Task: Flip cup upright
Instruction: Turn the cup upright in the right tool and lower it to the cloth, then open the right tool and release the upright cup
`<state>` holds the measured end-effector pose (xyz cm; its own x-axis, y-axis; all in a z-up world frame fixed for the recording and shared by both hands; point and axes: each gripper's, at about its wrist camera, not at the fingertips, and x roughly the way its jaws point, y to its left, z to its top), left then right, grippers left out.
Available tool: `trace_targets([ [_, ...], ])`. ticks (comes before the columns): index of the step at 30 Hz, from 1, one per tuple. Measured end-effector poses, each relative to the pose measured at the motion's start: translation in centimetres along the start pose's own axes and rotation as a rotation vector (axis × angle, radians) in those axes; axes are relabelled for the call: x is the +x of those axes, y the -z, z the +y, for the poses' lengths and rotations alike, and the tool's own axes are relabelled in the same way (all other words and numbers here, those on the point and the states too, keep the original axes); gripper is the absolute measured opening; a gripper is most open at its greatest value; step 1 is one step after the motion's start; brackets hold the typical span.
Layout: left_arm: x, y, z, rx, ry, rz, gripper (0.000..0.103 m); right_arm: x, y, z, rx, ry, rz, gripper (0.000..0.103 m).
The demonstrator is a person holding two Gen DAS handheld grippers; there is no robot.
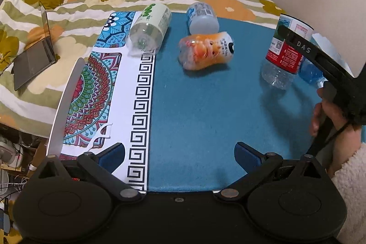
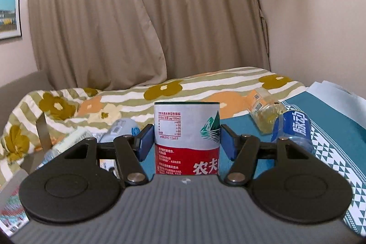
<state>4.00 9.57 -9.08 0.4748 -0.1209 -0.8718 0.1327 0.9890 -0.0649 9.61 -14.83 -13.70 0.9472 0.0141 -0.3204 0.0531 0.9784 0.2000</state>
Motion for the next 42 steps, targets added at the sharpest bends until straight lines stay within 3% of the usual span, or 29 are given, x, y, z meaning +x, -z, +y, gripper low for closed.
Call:
trace_targets([
  [6, 0.2, 0.0, -0.1, 0.023, 0.002, -0.003, 0.103, -0.6, 1.0, 0.2, -0.047, -0.006, -0.004, 0.077],
  [16, 0.3, 0.0, -0.8, 0.023, 0.053, -0.001, 0.103, -3.7, 1.1, 1.5, -0.175, -0.031, 0.098, 0.077],
  [21, 0.1, 0.1, -0.9, 0.015, 0.060, -0.004, 0.103, -4.3, 1.1, 1.7, -0.178, -0.033, 0.124, 0.077],
  [26, -0.2, 0.2, -1.1, 0.007, 0.059, -0.011, 0.103, -4.2, 1.0, 1.5, -0.160, -0.044, 0.170, 0.085],
  [28, -0.4, 0.3, -1.2, 0.005, 0.055, -0.015, 0.103, -4.2, 1.0, 1.5, -0.158, -0.040, 0.181, 0.103],
  [36, -1.2, 0.3, -2.3, 0.005, 0.040, -0.033, 0.103, -4.9, 0.3, 0.7, -0.137, -0.049, 0.247, 0.103],
  [42, -3.2, -0.6, -3.7, 0.009, 0.034, -0.083, 0.103, -7.4, -3.2, -0.4, -0.139, -0.033, 0.303, 0.103],
])
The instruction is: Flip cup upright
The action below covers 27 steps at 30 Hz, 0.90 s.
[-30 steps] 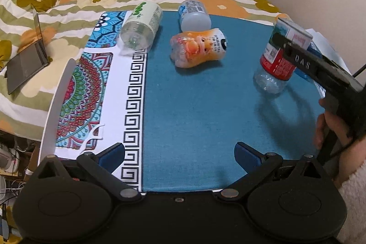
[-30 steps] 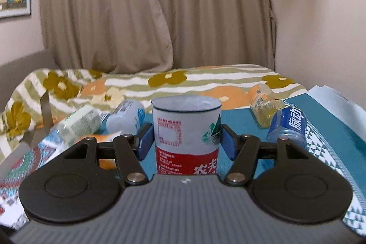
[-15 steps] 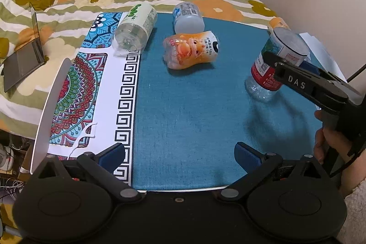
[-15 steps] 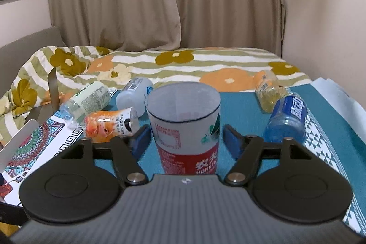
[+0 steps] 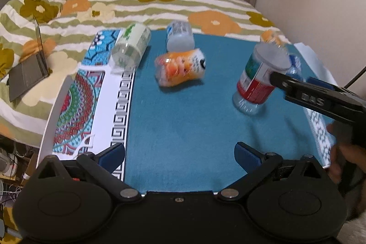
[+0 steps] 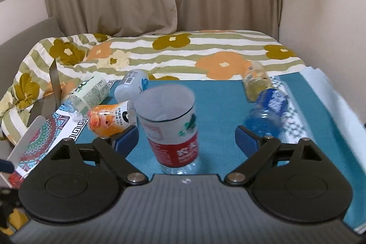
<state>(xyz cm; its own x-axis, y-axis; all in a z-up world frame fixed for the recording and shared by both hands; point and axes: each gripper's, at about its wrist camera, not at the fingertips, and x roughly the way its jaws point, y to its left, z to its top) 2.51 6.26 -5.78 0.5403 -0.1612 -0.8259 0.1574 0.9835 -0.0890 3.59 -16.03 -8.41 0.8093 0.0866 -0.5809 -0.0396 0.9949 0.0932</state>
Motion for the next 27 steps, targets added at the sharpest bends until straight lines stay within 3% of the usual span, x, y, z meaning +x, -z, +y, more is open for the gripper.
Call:
trace_targets([
  [7, -2.8, -2.0, -2.0, 0.017, -0.022, -0.092, 0.103, -5.3, -3.6, -2.3, 0.008, 0.022, 0.085, 0.103],
  [14, -4.5, -3.4, -3.8, 0.030, -0.049, -0.191, 0.103, -8.1, -5.1, -4.1, 0.012, 0.053, 0.146, 0.103],
  [27, -4.4, -2.2, -5.1, 0.039, -0.103, -0.214, 0.103, -8.5, -3.8, -4.9, 0.008, 0.089, 0.181, 0.103],
])
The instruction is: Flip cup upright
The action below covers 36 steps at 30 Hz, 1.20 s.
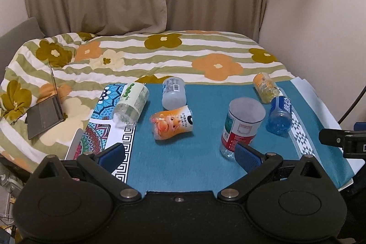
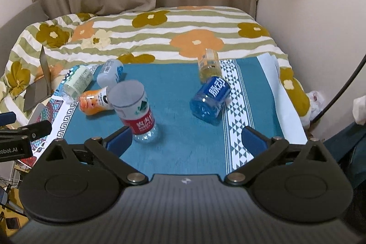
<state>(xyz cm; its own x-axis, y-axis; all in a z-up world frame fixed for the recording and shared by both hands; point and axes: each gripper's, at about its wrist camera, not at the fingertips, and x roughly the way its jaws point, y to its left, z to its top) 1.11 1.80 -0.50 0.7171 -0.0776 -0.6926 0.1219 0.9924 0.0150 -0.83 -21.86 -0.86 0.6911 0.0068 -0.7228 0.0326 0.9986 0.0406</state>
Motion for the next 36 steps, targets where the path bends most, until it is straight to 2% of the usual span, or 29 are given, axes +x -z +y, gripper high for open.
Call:
trace_targets([
  [18, -0.35, -0.08, -0.93, 0.045, -0.026, -0.019, 0.103, 0.24, 0.25, -0.32, -0.001, 0.014, 0.016, 0.103],
  [36, -0.35, -0.30, -0.93, 0.044, -0.023, -0.020, 0.103, 0.64, 0.45, -0.26, -0.002, 0.031, 0.028, 0.103],
])
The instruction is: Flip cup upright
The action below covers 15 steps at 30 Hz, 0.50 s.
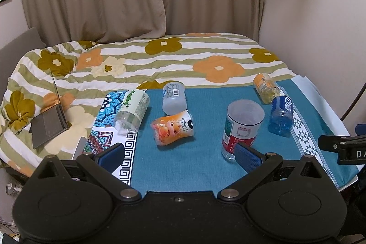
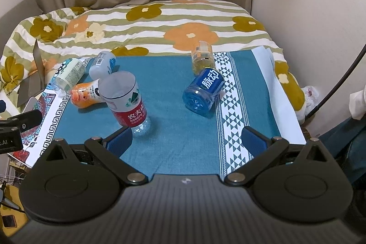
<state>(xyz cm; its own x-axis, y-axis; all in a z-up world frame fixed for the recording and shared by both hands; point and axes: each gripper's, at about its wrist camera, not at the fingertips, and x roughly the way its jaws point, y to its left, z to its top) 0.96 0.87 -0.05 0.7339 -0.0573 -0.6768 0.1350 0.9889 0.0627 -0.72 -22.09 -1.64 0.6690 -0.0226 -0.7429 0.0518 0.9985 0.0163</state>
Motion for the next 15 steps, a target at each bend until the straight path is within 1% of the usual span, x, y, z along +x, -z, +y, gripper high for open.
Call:
trace_targets([
  [3, 0.06, -0.20, -0.07, -0.005, 0.006, 0.000, 0.103, -0.01, 0.00, -0.01, -0.001, 0.001, 0.000, 0.103],
  [15, 0.16, -0.34, -0.31, 0.007, -0.013, -0.010, 0.103, 0.12, 0.06, -0.07, -0.002, 0.002, 0.002, 0.103],
])
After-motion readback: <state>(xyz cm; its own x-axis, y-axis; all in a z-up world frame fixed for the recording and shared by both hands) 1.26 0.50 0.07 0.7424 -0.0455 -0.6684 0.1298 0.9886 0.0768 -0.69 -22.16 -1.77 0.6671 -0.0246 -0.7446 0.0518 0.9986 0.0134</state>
